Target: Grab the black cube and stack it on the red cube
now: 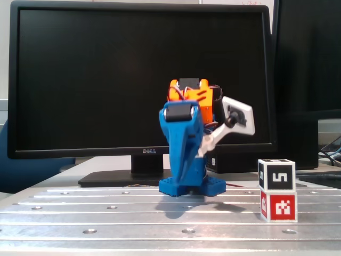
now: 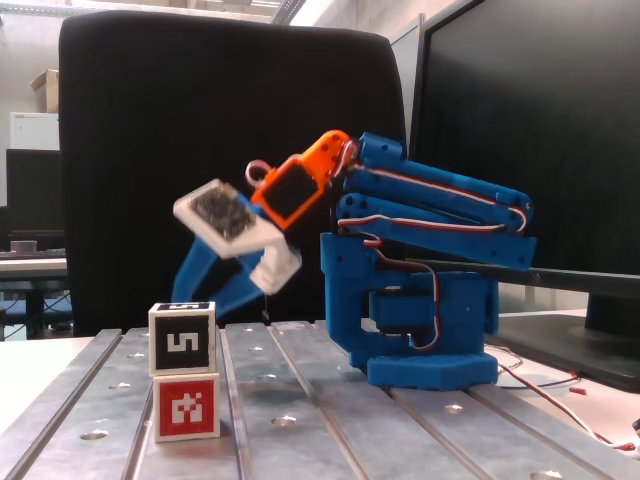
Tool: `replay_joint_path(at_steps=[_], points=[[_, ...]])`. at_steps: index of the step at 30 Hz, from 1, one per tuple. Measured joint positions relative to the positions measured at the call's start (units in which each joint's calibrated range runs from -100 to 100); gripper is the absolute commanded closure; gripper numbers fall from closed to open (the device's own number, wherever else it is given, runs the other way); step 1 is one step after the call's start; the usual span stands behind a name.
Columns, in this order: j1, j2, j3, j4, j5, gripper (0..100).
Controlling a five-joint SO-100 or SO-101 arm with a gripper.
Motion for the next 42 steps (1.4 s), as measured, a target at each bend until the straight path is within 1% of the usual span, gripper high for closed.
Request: replay_joint_path(at_steps=[7, 14, 18, 20, 23, 25, 34, 42], points=[[-0.22, 0.08, 1.99, 0.52, -0.21, 99], [-0.3, 0.17, 2.08, 7.05, -0.21, 99], [-0.07, 0.17, 2.08, 7.48, -0.21, 99], [0.07, 0.17, 2.08, 7.74, 0.58, 99], [-0.59, 0.17, 2.08, 7.82, 3.41, 99], [-0.59, 0.17, 2.08, 7.82, 3.94, 99], [-0.44, -0.76, 1.99, 12.12, 4.3, 99], [-0.44, -0.76, 1.99, 12.55, 4.3, 99]])
